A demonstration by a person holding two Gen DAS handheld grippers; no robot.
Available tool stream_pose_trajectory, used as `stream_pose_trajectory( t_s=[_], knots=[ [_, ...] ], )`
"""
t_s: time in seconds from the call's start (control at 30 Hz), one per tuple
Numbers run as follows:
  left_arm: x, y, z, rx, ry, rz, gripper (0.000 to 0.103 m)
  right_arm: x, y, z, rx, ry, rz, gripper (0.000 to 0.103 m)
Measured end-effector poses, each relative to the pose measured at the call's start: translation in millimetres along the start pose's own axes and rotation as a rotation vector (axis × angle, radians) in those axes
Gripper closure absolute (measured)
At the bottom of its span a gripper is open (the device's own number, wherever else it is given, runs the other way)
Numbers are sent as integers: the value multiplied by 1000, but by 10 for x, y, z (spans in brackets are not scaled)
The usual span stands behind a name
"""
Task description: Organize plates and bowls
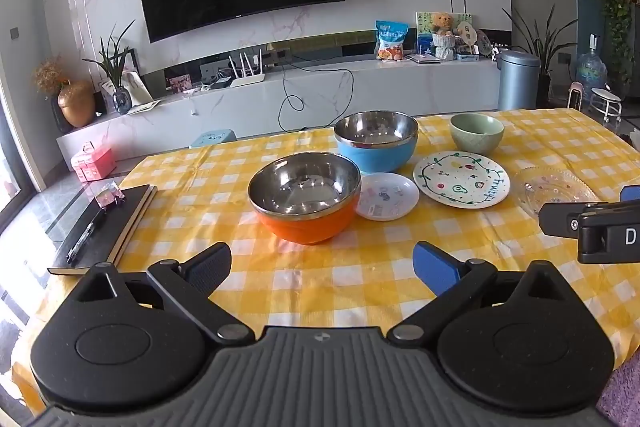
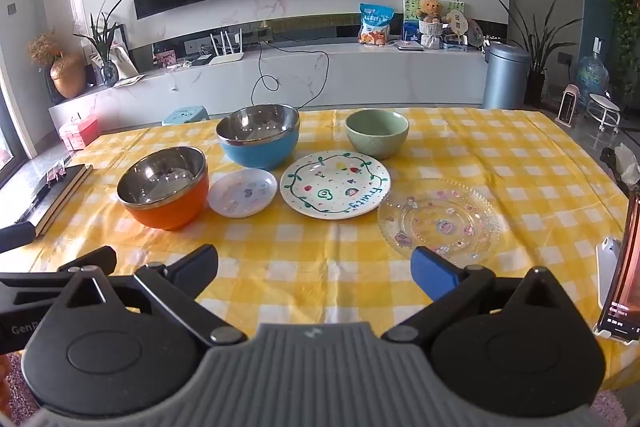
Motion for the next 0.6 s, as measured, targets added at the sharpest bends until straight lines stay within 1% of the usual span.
stream_pose_trajectory(
  t_s=[0.6],
  knots=[
    [-12, 56, -9, 20, 4, -6, 0, 62, 38, 14, -8, -43, 11, 2]
  ],
)
Point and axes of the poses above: each gripper's, at about its wrist camera, not at the fingertips, and z roughly against the way its jaws point, x to its left, y to its underside, the point moved 3 cm from there along -z, roughly the way its jaws point, and after that the axes turned 1 degree about x, right-handed, at the moved point
